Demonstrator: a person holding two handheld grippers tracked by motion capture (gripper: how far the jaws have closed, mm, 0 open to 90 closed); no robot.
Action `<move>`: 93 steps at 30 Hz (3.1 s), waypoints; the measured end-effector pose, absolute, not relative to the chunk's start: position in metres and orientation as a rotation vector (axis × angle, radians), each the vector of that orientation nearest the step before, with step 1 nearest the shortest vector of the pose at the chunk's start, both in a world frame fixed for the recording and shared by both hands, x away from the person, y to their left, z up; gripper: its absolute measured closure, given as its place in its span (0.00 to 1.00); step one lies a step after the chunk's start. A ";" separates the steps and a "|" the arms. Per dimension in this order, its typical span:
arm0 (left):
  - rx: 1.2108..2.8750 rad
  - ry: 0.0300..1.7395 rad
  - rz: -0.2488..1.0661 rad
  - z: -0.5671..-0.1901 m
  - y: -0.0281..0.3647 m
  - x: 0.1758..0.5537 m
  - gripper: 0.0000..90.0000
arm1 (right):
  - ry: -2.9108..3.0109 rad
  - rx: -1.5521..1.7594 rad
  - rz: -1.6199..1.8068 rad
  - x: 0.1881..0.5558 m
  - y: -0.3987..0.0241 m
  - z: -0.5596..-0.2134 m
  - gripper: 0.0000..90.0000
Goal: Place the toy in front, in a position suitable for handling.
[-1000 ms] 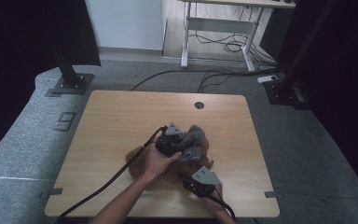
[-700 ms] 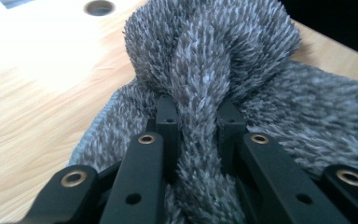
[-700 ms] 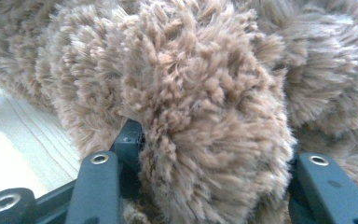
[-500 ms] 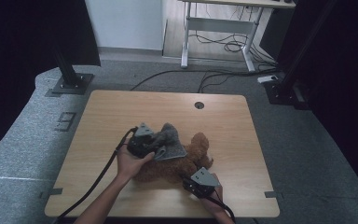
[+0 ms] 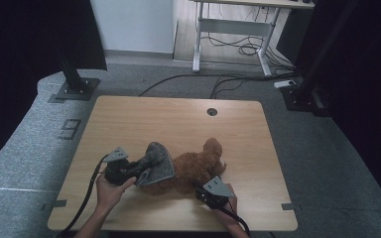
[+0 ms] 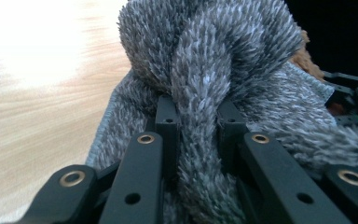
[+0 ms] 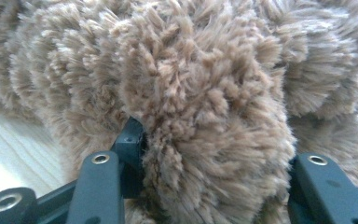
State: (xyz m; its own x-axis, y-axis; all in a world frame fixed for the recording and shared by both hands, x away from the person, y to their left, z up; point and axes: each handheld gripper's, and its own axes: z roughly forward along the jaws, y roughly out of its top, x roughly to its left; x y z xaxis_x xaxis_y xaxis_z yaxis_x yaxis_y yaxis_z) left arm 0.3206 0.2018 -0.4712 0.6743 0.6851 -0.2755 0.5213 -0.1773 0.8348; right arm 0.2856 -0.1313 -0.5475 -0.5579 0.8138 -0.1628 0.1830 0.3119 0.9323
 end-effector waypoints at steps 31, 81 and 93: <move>1.886 0.950 0.322 -0.493 0.184 0.320 0.85 | 2.010 0.992 1.255 0.296 -0.139 -0.544 0.55; 1.879 0.865 0.378 -0.512 0.190 0.334 0.86 | 1.968 1.147 1.589 0.327 -0.196 -0.510 0.13; 1.867 0.874 0.353 -0.510 0.195 0.330 0.85 | 1.950 1.087 1.656 0.348 -0.194 -0.497 0.48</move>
State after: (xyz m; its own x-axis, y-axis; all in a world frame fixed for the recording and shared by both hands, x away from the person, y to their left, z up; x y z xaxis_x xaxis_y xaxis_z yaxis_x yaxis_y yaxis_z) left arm 0.3298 0.1948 -0.5096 0.6959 0.7049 -0.1372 0.4121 -0.2356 0.8801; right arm 0.3483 -0.1939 -0.4974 -0.6392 0.7418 0.2029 0.3203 0.0169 0.9472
